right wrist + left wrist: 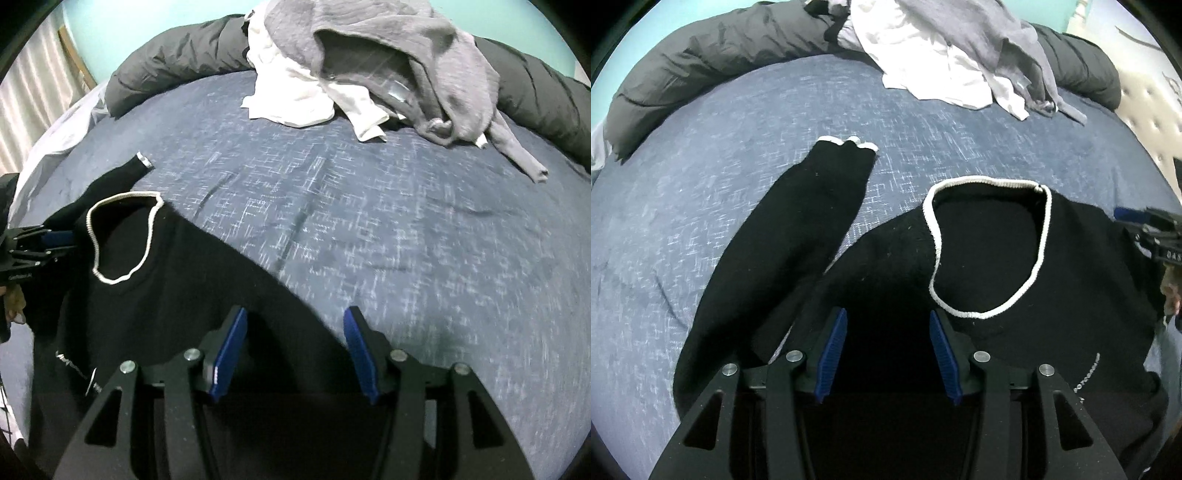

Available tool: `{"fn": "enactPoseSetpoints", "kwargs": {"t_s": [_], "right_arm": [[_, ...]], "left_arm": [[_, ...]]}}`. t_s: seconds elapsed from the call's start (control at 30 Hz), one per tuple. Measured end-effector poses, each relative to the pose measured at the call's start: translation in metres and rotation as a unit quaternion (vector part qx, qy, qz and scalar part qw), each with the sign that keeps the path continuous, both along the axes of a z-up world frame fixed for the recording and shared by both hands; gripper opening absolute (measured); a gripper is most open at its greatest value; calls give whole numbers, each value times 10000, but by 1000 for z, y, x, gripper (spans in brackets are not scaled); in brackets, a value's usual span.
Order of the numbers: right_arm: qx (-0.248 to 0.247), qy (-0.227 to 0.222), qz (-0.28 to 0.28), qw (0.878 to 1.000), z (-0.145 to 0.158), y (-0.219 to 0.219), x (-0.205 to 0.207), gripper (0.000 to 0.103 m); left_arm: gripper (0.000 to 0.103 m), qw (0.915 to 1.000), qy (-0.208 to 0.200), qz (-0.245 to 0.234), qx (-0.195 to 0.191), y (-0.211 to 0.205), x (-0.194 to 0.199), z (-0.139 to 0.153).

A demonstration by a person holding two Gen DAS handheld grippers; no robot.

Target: Fold clothes

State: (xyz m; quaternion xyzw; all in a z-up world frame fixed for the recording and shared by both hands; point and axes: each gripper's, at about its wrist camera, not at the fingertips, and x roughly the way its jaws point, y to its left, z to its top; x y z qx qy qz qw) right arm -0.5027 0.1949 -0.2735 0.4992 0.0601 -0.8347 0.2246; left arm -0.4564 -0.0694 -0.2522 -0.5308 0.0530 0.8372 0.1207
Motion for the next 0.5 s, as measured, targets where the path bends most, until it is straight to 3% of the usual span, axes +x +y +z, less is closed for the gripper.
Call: {"fn": "enactPoseSetpoints", "kwargs": {"t_s": [0.03,0.1,0.17,0.2,0.33,0.5], "right_arm": [[-1,-24,11,10000,-2,-3,-3,55],[-5,-90,50,9999,-7,-9,-8,55],[66,-126,147,9998,-14,-16,-10,54],[58,-139,214,9997,-16,-18,-10,46],[-80,-96,380,9992,-16,-22,-5,14],[-81,353,303,9989,5,-15,10,10]], "left_arm": [[49,10000,-9,-6,37,-1,-1,-2],[31,9999,-42,-27,131,-1,-2,-7],[22,9999,-12,-112,108,2,-1,-10],[15,9998,40,-177,58,5,0,-11],[7,9996,166,-232,-24,8,2,-11],[5,9987,462,-196,74,6,6,8]]}}
